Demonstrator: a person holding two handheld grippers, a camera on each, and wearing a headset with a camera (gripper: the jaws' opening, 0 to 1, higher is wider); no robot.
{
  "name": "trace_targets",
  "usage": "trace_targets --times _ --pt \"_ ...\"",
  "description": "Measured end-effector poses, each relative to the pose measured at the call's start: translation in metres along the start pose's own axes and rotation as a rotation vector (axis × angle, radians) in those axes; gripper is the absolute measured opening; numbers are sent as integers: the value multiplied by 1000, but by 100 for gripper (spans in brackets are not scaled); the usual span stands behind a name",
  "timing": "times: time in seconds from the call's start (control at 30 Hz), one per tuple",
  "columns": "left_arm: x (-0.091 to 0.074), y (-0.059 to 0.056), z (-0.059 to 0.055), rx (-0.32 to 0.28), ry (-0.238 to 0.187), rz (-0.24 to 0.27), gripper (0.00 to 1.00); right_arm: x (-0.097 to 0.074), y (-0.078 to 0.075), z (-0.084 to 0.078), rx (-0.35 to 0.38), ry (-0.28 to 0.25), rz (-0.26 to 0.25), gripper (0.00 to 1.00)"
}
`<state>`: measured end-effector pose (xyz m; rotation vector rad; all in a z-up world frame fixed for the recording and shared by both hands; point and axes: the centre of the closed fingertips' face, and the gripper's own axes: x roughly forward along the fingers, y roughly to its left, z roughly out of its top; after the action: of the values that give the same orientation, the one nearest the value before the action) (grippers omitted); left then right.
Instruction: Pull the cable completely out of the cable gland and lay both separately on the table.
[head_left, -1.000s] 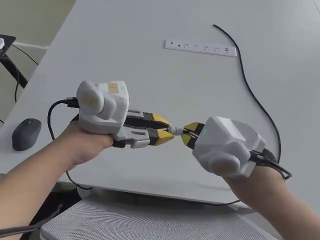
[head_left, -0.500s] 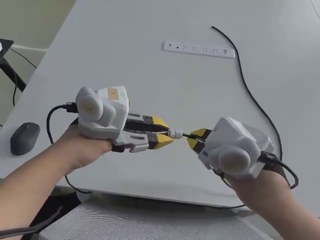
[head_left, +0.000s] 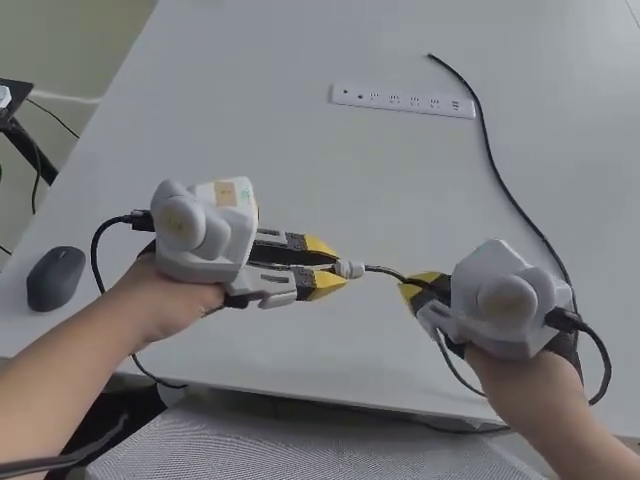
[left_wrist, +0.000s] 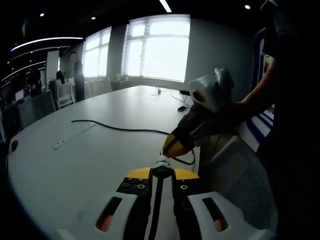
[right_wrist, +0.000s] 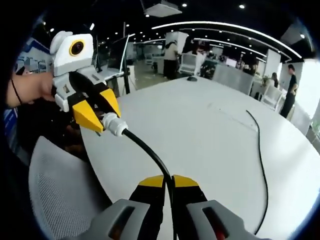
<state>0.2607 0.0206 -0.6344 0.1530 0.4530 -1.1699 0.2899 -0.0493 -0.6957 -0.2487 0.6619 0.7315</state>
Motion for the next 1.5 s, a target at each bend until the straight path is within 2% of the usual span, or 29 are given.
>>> trace_targets --times 0.03,0.07,0.17,0.33,0.47,0.77,0.93,1.03,1.13,1.17,1.23,1.43,1.5 --pt "0 0 0 -2 0 2 15 1 -2 -4 39 9 0 0" --pt "0 0 0 -3 -2 3 15 1 -7 -6 68 7 -22 0" --pt "-1 1 0 -12 -3 4 15 2 -10 -11 68 21 -30 0" --pt "1 1 -3 -16 0 4 15 4 -12 -17 157 26 -29 0" --pt "2 2 -2 -18 -2 4 15 6 -11 -17 188 28 -24 0" --pt "2 5 -1 -26 1 7 15 4 -11 -14 90 17 -21 1" --pt "2 9 -1 -40 -1 14 15 1 -11 -9 68 5 -22 2" --pt "2 10 -3 -43 1 14 15 -2 -6 -3 22 -14 -2 7" --pt "3 10 -4 -44 6 13 15 -6 -3 10 -107 -33 -4 13" --pt "3 10 -4 -43 6 14 15 -7 -1 13 -125 -38 0 14" --pt "4 10 -4 -45 7 14 15 -9 7 26 -221 -51 17 17" --pt "5 10 -4 -49 7 12 15 -5 32 46 -436 -55 50 15" --pt "5 10 -3 -51 5 12 15 -4 37 47 -462 -54 63 14"
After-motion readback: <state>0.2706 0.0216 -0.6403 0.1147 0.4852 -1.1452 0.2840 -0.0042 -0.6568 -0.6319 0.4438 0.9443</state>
